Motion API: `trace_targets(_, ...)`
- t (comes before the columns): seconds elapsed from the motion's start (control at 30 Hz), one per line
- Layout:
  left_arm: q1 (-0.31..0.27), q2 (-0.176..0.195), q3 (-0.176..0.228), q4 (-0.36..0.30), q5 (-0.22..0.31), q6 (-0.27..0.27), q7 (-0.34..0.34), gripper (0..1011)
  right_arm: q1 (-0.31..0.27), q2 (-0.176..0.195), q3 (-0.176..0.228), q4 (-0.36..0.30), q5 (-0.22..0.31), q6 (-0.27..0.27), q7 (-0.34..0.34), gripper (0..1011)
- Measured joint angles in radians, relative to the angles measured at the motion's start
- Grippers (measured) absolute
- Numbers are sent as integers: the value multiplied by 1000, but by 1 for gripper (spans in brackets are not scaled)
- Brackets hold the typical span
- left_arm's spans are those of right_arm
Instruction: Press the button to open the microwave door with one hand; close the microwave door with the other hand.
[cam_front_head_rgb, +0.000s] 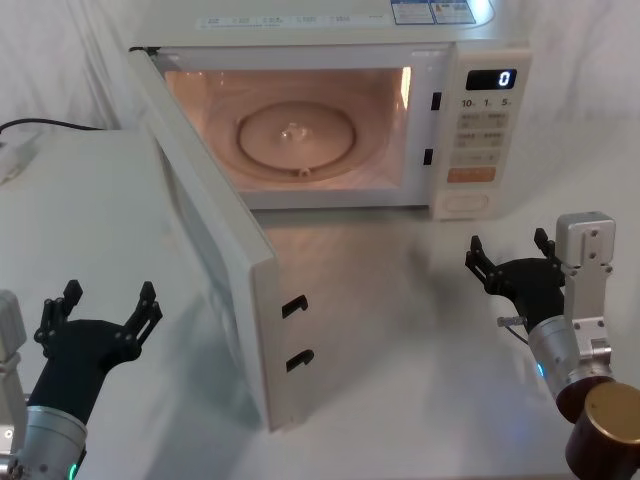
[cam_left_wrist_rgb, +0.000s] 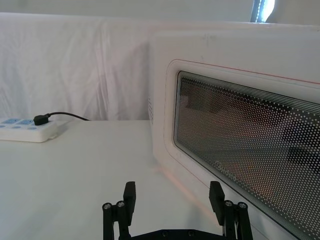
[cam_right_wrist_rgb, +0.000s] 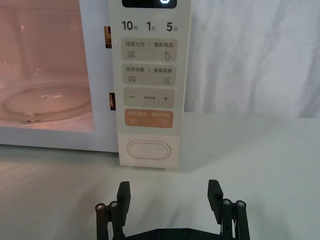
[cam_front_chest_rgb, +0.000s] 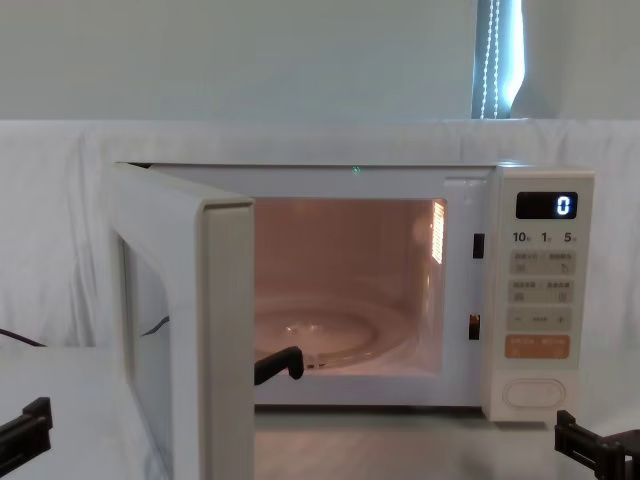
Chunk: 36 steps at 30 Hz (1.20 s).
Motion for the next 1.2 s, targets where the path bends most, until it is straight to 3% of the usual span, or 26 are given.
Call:
trace_targets(0.07, 0, 0, 0, 0, 0, 0, 0, 944, 0, 0, 0, 0, 0, 0, 0, 1002)
trace_targets(0.47, 0, 0, 0, 0, 0, 0, 0, 600, 0, 0, 0, 0, 0, 0, 0, 1002)
trace_targets(0.7, 0, 0, 0, 0, 0, 0, 0, 328, 0, 0, 0, 0, 0, 0, 0, 1002)
trace_targets(0.83, 0, 0, 0, 0, 0, 0, 0, 236, 0, 0, 0, 0, 0, 0, 0, 1002)
trace_targets(0.87, 0, 0, 0, 0, 0, 0, 0, 168, 0, 0, 0, 0, 0, 0, 0, 1002)
trace_targets(0.9, 0, 0, 0, 0, 0, 0, 0, 168, 0, 0, 0, 0, 0, 0, 0, 1002)
trace_targets(1.03, 0, 0, 0, 0, 0, 0, 0, 15, 0, 0, 0, 0, 0, 0, 0, 1002)
trace_targets(1.2, 0, 0, 0, 0, 0, 0, 0, 0, 0, 0, 0, 0, 0, 0, 0, 1002)
